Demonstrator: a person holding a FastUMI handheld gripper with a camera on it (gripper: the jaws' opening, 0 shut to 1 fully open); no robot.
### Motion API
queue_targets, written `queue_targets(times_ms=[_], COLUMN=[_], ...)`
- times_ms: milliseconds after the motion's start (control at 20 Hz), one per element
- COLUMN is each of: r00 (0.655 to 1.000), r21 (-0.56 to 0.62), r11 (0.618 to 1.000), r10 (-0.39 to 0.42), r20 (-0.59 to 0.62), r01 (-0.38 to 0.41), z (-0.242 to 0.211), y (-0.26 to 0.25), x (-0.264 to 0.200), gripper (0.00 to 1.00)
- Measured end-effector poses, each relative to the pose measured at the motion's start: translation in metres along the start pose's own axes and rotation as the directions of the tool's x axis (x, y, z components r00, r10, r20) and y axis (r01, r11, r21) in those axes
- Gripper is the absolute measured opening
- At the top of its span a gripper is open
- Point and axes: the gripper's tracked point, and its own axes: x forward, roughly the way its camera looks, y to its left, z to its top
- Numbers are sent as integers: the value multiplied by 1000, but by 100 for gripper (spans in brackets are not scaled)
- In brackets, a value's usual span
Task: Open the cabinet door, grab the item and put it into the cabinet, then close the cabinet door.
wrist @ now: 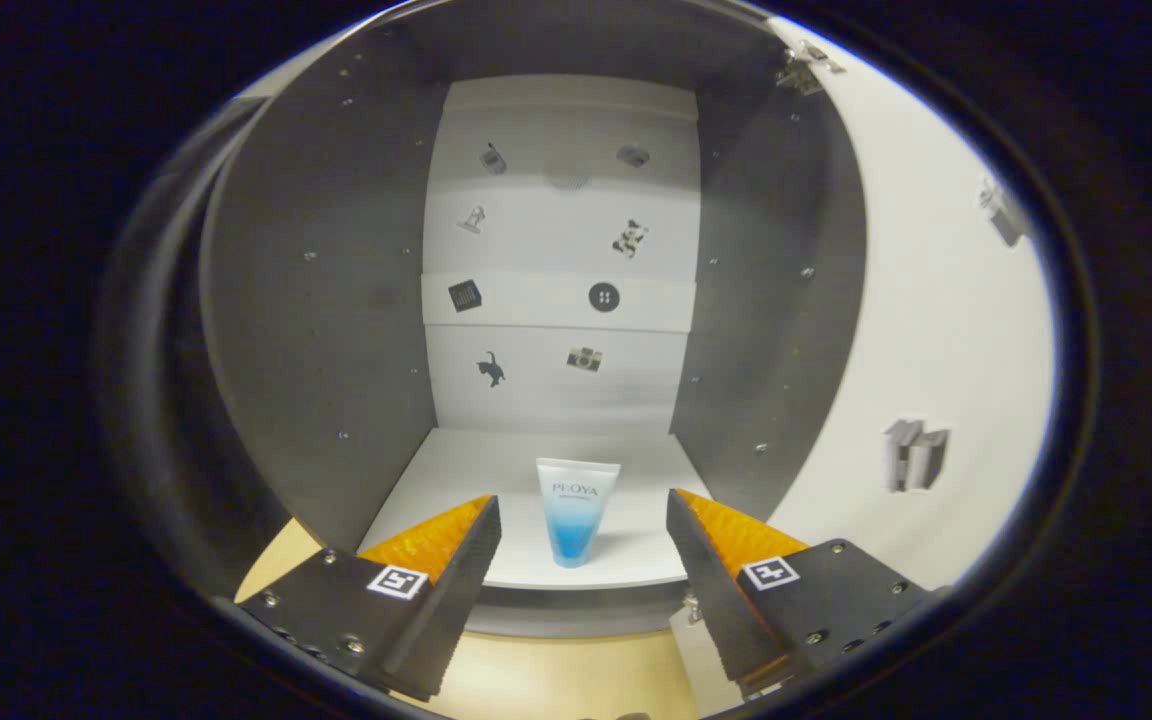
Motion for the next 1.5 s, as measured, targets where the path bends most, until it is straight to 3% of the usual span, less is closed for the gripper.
queue_targets(times_ms=[300, 650, 1200, 1500], r00=[988, 944, 825, 749], r21=[18, 77, 234, 260], r11=[997, 961, 830, 737], r10=[-77, -275, -545, -659], r20=[132, 182, 149, 68], r01=[75, 265, 506, 625], z=[5, -13, -52, -79], y=[-16, -76, -172, -244], x=[-83, -179, -324, -364], gripper=[98, 98, 98, 98])
